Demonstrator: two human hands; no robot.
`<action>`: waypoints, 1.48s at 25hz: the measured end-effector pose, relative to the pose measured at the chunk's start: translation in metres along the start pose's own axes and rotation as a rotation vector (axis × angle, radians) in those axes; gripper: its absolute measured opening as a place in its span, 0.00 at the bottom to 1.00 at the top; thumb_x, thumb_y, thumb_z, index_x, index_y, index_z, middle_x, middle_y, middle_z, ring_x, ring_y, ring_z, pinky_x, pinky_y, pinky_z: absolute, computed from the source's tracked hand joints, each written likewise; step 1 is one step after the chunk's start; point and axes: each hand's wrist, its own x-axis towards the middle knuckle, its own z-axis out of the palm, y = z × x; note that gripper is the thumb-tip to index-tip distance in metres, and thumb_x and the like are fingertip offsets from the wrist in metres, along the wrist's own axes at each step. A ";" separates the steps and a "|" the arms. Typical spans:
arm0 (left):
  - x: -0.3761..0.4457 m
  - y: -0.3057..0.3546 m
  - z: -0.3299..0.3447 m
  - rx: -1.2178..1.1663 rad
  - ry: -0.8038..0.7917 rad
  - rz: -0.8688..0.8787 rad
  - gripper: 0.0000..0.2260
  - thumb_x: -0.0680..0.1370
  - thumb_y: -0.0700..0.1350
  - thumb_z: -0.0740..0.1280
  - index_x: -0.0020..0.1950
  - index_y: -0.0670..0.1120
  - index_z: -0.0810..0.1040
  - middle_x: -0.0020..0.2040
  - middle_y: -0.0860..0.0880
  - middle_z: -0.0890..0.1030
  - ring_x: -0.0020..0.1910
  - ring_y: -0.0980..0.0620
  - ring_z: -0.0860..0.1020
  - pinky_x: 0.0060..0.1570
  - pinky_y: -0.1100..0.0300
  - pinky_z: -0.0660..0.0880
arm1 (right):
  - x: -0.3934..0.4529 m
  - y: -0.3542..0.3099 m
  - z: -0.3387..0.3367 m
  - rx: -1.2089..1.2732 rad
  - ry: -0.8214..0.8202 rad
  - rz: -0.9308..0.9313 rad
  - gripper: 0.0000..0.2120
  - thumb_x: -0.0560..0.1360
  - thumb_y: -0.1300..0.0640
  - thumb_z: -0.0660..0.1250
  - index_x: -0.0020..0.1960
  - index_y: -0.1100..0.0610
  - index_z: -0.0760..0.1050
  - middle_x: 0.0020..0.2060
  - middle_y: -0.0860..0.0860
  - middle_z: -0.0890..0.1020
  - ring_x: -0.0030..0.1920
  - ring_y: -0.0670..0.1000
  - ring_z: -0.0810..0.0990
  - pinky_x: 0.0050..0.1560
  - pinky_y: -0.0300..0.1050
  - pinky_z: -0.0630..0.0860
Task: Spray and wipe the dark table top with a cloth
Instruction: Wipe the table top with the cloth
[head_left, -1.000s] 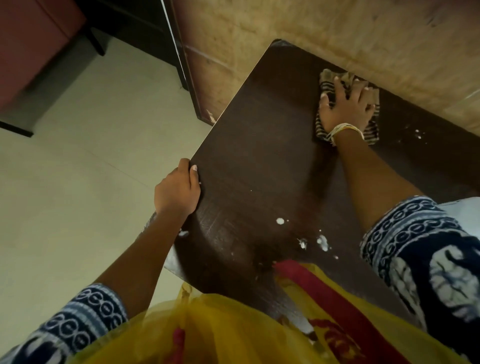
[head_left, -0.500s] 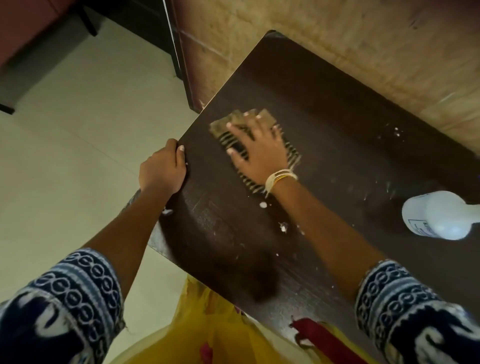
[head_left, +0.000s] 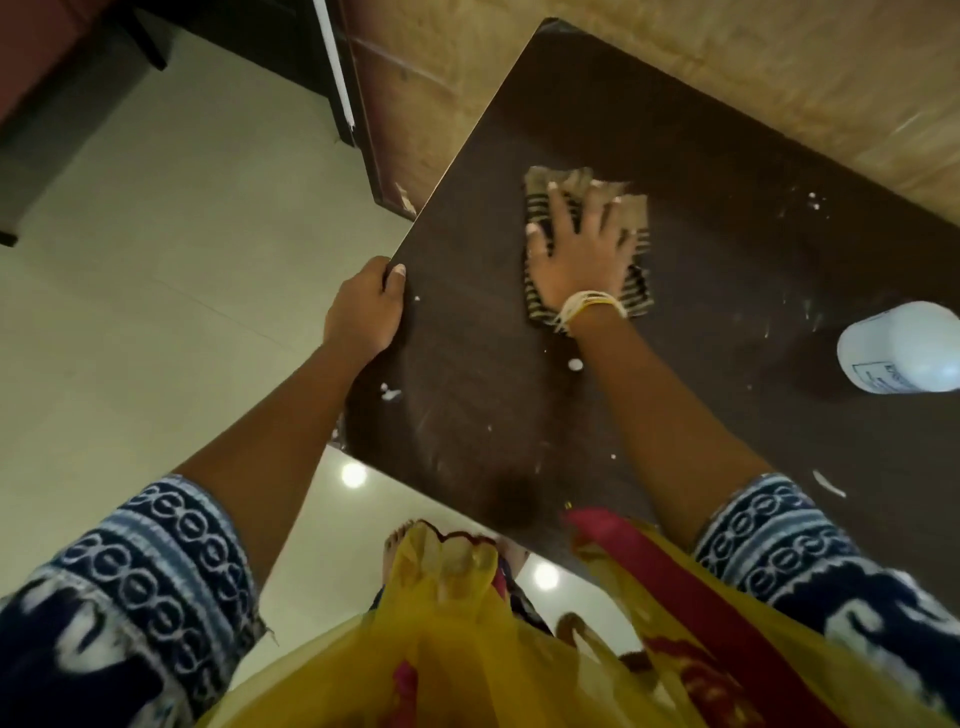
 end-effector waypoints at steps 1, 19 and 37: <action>0.003 -0.008 -0.006 -0.148 -0.056 -0.015 0.17 0.85 0.49 0.53 0.61 0.41 0.76 0.58 0.41 0.80 0.58 0.41 0.76 0.55 0.54 0.69 | -0.023 -0.027 0.007 -0.007 -0.013 -0.113 0.29 0.79 0.37 0.46 0.78 0.42 0.51 0.79 0.55 0.54 0.78 0.63 0.50 0.74 0.68 0.48; -0.040 -0.074 -0.031 -0.513 -0.214 -0.103 0.15 0.84 0.51 0.58 0.45 0.47 0.80 0.43 0.48 0.80 0.42 0.53 0.78 0.45 0.61 0.72 | -0.078 -0.092 0.023 -0.021 -0.018 -0.161 0.28 0.79 0.37 0.47 0.78 0.41 0.52 0.79 0.55 0.54 0.78 0.64 0.51 0.74 0.68 0.49; -0.043 -0.070 -0.027 -0.234 -0.135 -0.046 0.20 0.85 0.52 0.53 0.62 0.40 0.78 0.59 0.40 0.80 0.58 0.41 0.77 0.62 0.52 0.70 | -0.085 -0.018 0.010 0.022 0.009 0.222 0.30 0.78 0.37 0.48 0.78 0.42 0.51 0.79 0.57 0.52 0.77 0.65 0.50 0.73 0.69 0.51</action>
